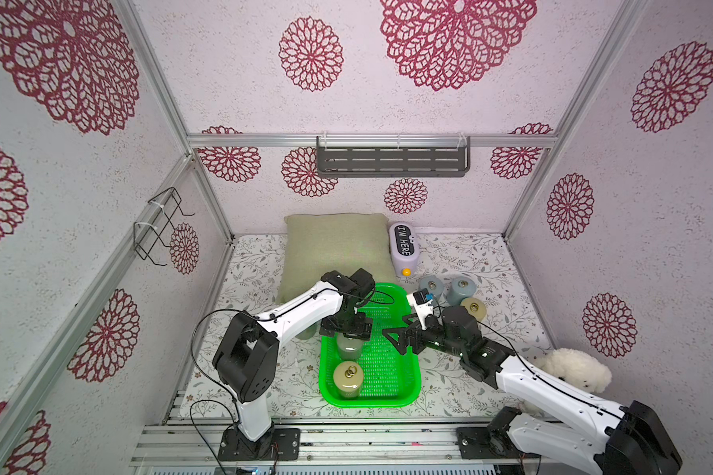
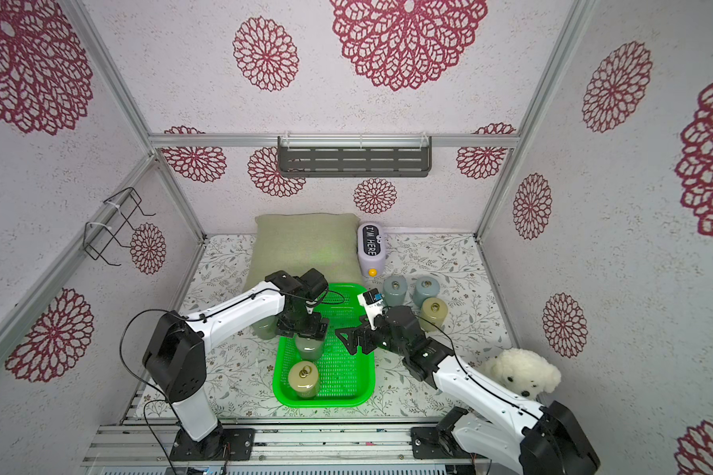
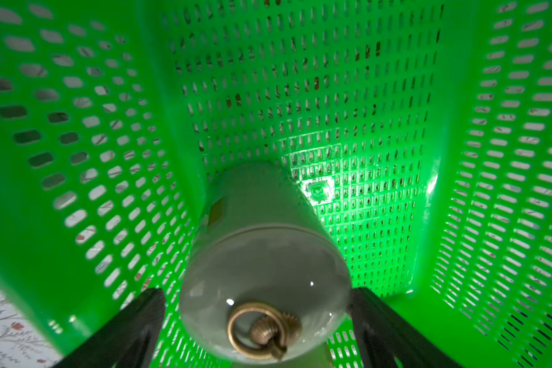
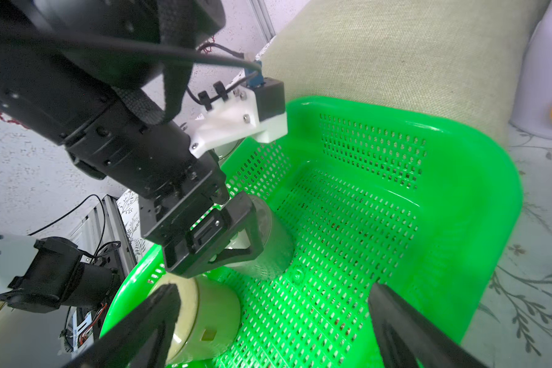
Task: Take the tea canister out of the basket
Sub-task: Pick up the tea canister from the basket.
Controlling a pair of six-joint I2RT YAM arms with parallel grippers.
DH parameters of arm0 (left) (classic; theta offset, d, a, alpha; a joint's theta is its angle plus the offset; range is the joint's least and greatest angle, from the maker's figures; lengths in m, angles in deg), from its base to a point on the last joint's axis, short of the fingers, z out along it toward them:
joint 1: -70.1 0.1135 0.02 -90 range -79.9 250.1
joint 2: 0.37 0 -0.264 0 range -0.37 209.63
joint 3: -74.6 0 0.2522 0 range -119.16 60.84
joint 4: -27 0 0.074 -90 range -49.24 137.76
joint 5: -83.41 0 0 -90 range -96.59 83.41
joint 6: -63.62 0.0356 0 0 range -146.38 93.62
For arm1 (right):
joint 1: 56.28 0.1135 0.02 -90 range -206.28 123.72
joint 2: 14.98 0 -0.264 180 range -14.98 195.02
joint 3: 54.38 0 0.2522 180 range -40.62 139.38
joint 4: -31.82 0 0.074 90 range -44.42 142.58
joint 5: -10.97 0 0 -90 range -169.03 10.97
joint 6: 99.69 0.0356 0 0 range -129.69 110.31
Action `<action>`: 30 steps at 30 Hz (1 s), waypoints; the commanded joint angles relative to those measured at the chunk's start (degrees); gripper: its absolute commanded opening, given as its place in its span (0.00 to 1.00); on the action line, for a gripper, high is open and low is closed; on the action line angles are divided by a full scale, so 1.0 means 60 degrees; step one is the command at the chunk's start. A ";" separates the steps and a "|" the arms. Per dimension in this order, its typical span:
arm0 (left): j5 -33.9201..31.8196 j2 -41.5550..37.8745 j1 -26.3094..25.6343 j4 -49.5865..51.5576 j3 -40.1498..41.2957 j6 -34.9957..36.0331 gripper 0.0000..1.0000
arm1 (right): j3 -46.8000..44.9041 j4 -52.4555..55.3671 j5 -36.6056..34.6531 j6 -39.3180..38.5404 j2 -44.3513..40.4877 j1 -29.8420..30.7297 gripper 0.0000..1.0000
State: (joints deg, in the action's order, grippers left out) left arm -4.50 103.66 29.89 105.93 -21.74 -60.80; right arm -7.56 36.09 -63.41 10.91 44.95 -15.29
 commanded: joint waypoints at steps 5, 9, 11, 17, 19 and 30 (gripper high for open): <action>-0.0346 0.0549 -0.0098 0.0067 0.0069 0.0175 0.97 | -0.0046 -0.0146 0.0195 0.0038 -0.0143 -0.0094 0.99; -0.0293 0.0480 -0.0102 0.0118 0.0083 0.0167 0.97 | -0.0048 -0.0153 0.0195 0.0038 -0.0144 -0.0108 0.99; -0.0238 0.0490 -0.0108 0.0083 0.0151 0.0163 0.97 | -0.0046 -0.0132 0.0195 0.0039 -0.0150 -0.0108 0.99; -0.0067 0.0704 -0.0117 -0.0108 0.0403 0.0228 0.97 | -0.0046 -0.0116 0.0217 0.0046 -0.0187 -0.0137 0.99; -0.0040 0.0787 -0.0115 -0.0153 0.0434 0.0230 0.97 | -0.0046 -0.0116 0.0238 0.0038 -0.0178 -0.0138 0.99; 0.0022 0.0989 -0.0125 -0.0509 0.0773 0.0143 0.97 | -0.0048 -0.0111 0.0268 0.0038 -0.0193 -0.0152 0.99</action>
State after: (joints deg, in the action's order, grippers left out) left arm -3.75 108.40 29.41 102.72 -18.84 -60.27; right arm -7.56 36.11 -62.36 10.91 44.95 -15.90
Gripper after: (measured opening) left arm 0.974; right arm 0.993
